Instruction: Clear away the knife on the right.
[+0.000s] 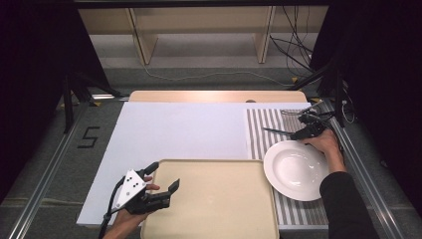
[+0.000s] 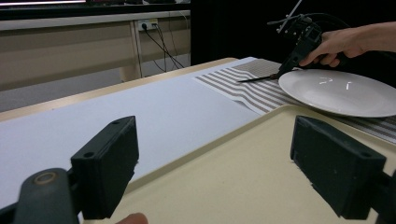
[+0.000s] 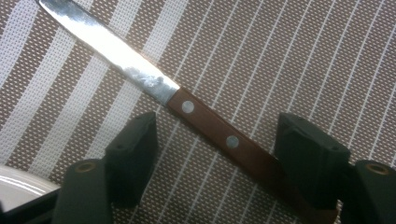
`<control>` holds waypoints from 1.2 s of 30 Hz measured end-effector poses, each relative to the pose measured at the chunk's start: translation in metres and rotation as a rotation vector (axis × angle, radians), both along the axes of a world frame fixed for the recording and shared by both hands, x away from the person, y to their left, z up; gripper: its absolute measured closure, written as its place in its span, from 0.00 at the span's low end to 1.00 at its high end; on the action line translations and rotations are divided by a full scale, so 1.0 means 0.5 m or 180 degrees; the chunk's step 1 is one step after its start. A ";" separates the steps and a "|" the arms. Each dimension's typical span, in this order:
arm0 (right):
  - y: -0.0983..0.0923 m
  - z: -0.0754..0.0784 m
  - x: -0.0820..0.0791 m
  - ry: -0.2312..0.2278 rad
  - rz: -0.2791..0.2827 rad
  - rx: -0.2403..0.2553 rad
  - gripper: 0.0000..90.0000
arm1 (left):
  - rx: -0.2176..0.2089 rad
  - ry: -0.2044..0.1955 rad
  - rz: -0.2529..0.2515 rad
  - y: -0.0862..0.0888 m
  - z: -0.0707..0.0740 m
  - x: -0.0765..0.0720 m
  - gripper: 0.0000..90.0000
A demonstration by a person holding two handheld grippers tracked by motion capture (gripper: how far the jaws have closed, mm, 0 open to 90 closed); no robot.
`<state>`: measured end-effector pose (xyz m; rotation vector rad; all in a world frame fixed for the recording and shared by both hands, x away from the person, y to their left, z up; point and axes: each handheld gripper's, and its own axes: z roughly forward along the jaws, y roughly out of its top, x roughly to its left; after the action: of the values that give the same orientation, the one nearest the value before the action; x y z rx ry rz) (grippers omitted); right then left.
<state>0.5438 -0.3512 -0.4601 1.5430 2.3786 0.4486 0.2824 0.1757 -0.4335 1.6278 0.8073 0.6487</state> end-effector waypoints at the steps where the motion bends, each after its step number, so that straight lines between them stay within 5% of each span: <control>1: 0.000 0.001 0.000 0.0004 0.0013 -0.0013 0.39 | -0.0002 0.0003 0.0000 0.000 0.000 0.000 0.17; 25: 0.015 0.013 0.010 0.0260 0.0162 -0.0018 0.81 | 0.0014 -0.0006 0.0022 0.000 0.001 0.000 0.17; 36: 0.039 0.017 0.009 0.0187 0.0391 -0.0352 0.86 | 0.0011 -0.0010 0.0020 0.000 0.001 0.000 0.17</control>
<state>0.5483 -0.3316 -0.4519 1.3862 2.5071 0.2949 0.2825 0.1760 -0.4330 1.6275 0.8098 0.6572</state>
